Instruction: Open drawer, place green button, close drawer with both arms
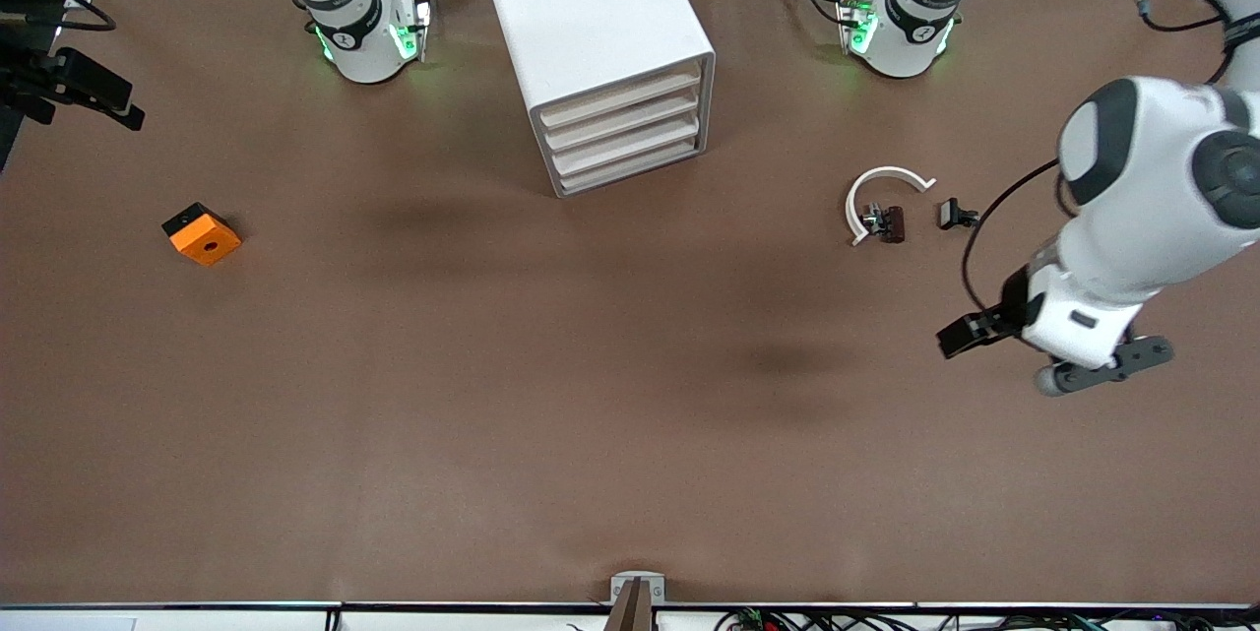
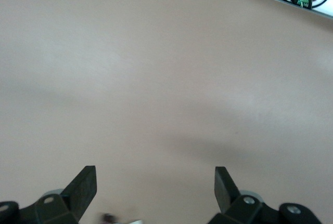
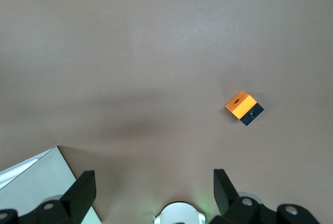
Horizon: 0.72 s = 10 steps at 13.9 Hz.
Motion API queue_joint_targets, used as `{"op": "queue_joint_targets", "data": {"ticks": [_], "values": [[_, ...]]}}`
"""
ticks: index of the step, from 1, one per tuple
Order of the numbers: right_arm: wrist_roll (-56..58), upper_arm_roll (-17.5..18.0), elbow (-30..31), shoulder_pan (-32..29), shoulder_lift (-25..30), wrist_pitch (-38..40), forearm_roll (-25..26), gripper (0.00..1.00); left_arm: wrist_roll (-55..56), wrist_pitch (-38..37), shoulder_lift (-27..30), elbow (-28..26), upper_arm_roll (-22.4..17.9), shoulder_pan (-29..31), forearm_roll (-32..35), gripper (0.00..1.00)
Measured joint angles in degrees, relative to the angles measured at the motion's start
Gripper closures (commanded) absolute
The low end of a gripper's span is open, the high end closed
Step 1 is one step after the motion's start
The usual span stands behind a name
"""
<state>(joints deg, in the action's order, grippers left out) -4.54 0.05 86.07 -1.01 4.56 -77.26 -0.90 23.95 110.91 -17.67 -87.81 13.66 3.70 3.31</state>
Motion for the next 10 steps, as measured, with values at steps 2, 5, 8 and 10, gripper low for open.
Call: {"op": "queue_joint_targets", "data": {"ticks": [2,5,8,10], "values": [[0.00,0.02,0.25,0.00,0.22,-0.26,0.00,0.00,-6.22,-2.44,2.79,0.10,0.04,2.50,0.00,0.00],[0.00,0.02,0.66,0.00,0.22,-0.55,-0.01,0.00,-8.74,-6.67,6.36,0.16,0.13,3.32,-0.01,0.00],[0.00,0.02,0.89,0.00,0.22,-0.67,-0.01,0.00,-8.76,-12.44,10.48,0.02,0.39,2.90,-0.01,0.00],[0.00,0.02,1.01,0.00,0.28,-0.90,-0.01,0.00,-8.76,-16.38,14.01,-0.56,0.38,2.41,-0.01,0.00]]}}
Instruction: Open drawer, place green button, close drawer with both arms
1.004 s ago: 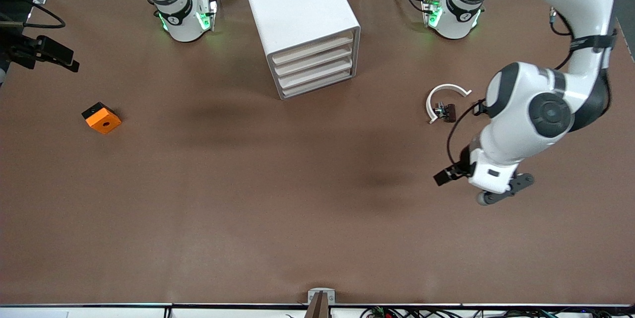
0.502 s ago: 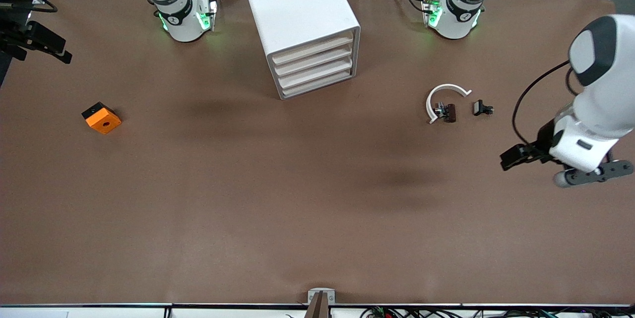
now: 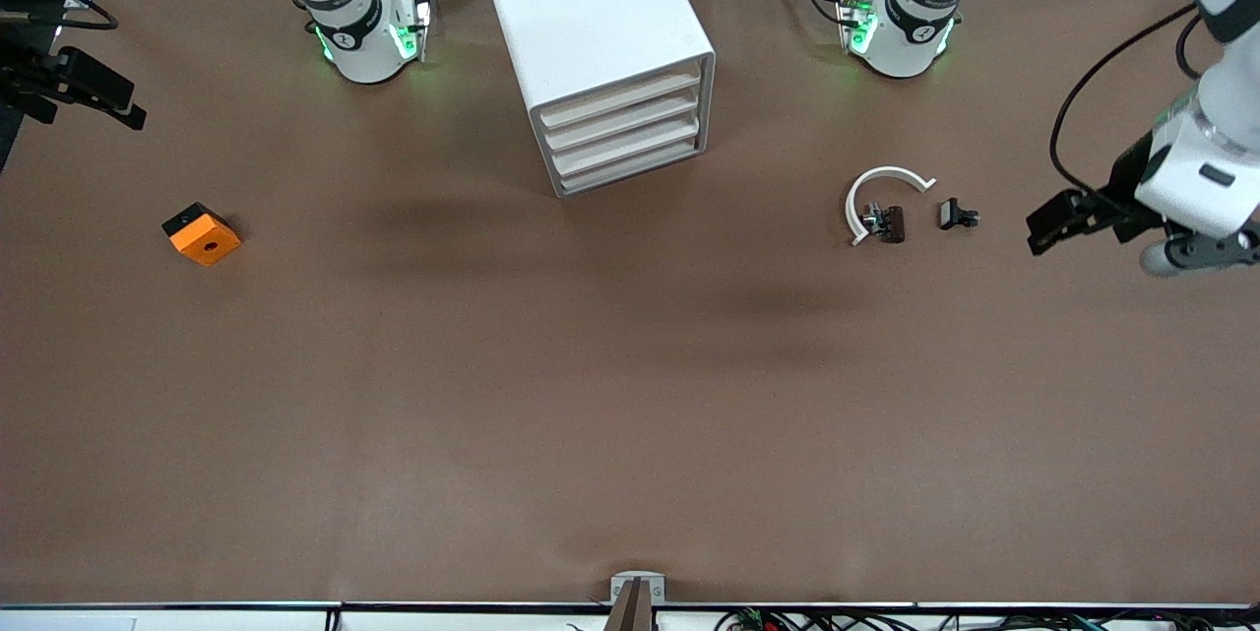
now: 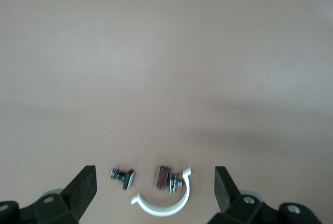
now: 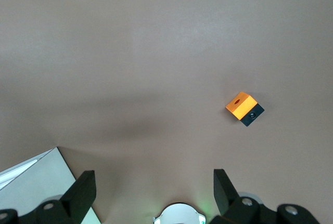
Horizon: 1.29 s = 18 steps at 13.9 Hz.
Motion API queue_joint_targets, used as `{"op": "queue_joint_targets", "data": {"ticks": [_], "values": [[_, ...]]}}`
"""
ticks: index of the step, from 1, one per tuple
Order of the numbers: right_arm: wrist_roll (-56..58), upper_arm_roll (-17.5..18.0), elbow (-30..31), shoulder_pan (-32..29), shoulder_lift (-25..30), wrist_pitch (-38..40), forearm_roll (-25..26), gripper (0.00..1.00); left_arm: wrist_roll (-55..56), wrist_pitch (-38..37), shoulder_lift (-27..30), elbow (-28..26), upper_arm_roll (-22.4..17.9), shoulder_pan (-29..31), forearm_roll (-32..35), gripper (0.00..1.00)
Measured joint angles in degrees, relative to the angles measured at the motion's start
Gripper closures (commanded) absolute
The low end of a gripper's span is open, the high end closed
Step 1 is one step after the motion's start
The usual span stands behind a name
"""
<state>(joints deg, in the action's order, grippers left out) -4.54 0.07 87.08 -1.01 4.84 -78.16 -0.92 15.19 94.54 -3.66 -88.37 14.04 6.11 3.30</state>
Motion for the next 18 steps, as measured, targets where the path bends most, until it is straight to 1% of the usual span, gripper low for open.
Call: {"op": "queue_joint_targets", "data": {"ticks": [2,5,7,9,10,13,18], "values": [[0.00,0.00,1.24,0.00,0.71,-1.00,0.00,0.00,-0.14,-2.75,3.51,-1.21,-0.13,-0.20,0.00,0.00],[0.42,0.00,2.79,-0.04,1.72,-1.69,0.00,0.00,-1.36,-3.79,7.83,-4.87,-1.39,-0.43,-0.17,0.00],[1.50,-0.03,2.87,-0.39,1.82,-1.72,0.00,0.00,-3.92,-3.79,9.44,-6.64,-4.45,-1.38,-1.13,0.00],[1.92,-0.03,2.89,-0.67,1.82,-1.91,0.00,0.00,-7.10,-3.85,10.04,-7.07,-9.00,-3.55,-1.85,0.00],[1.97,-0.03,2.89,-0.70,1.83,-2.04,0.00,0.00,-7.54,-4.22,10.31,-7.18,-10.27,-4.33,-2.05,0.00],[2.05,0.02,2.89,-0.70,1.84,-2.09,0.00,0.00,-7.53,-5.06,11.51,-8.32,-10.67,-5.41,-2.28,0.00],[2.11,0.06,2.89,-0.71,1.91,-2.62,-0.02,0.00,-7.34,-5.09,12.58,-9.36,-9.87,-5.90,-2.38,0.00]]}}
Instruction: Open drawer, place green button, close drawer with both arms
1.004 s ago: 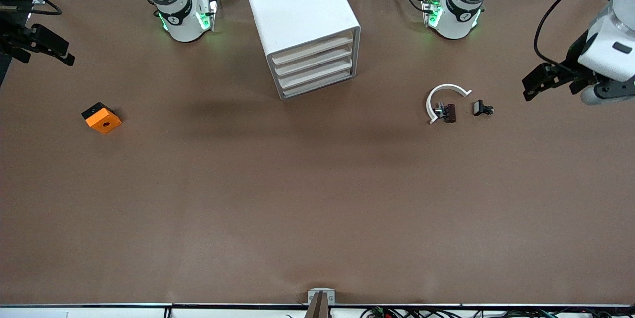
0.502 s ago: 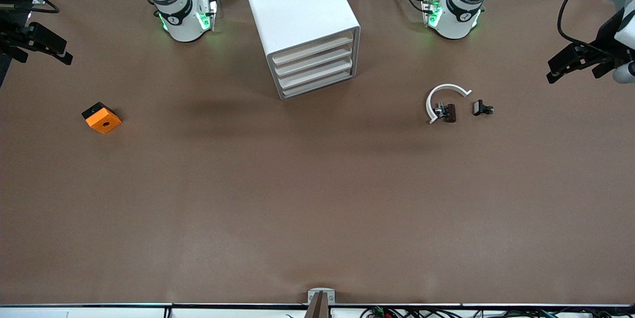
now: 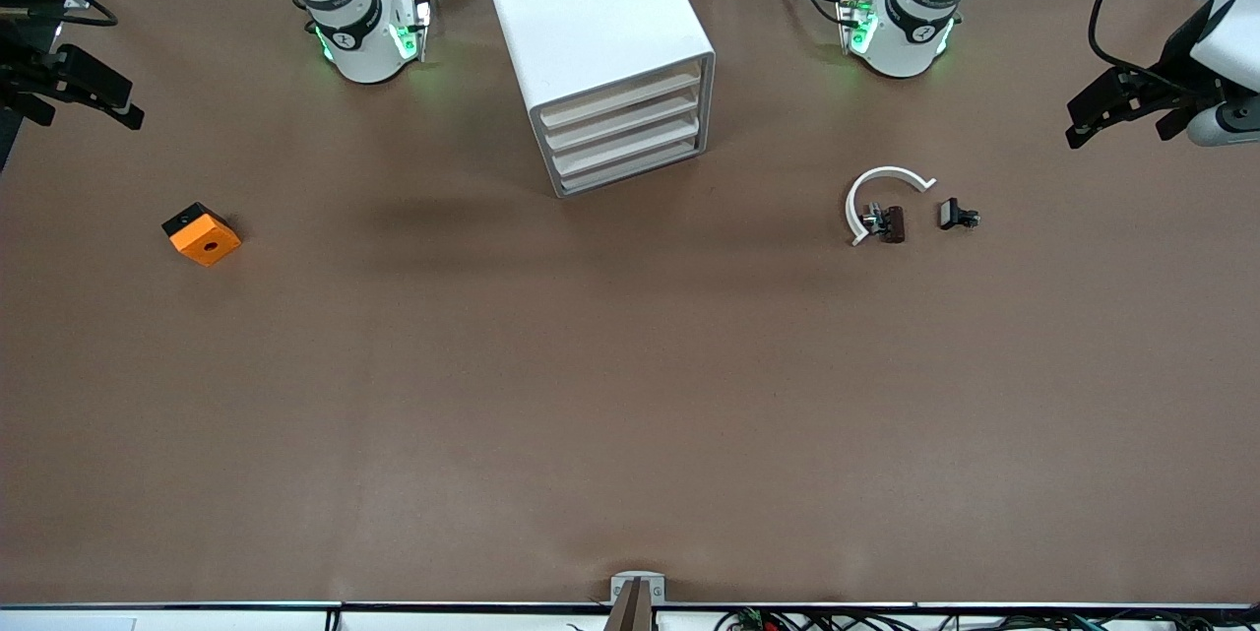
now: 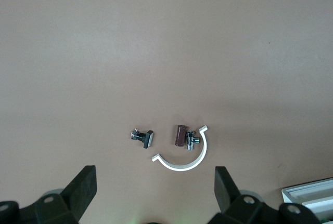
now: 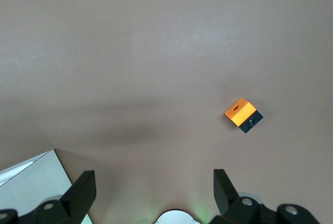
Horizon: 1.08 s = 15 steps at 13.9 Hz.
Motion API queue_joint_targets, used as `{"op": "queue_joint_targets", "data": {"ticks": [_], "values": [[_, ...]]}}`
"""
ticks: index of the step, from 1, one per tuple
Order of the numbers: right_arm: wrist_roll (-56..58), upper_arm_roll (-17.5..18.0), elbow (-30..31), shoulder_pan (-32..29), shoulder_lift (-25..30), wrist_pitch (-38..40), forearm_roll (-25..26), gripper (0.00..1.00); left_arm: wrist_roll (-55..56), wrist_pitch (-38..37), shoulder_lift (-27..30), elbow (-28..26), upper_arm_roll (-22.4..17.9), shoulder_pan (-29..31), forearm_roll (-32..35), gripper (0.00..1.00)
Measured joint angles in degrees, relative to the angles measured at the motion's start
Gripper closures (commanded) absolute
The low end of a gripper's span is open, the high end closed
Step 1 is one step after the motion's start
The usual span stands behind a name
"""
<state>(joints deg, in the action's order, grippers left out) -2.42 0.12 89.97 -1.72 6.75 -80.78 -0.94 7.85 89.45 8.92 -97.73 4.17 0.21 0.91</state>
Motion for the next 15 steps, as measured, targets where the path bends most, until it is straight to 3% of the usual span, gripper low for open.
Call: {"op": "queue_joint_targets", "data": {"ticks": [5,15], "values": [[0.09,0.19,0.00,0.00,0.71,-0.18,-0.02,0.00,0.30,0.00,0.00,-0.10,5.78,4.02,-0.05,0.00],[0.25,0.37,0.00,0.00,0.76,-0.56,-0.04,0.00,0.27,1.51,-2.05,2.30,6.01,4.34,-2.35,0.00]]}}
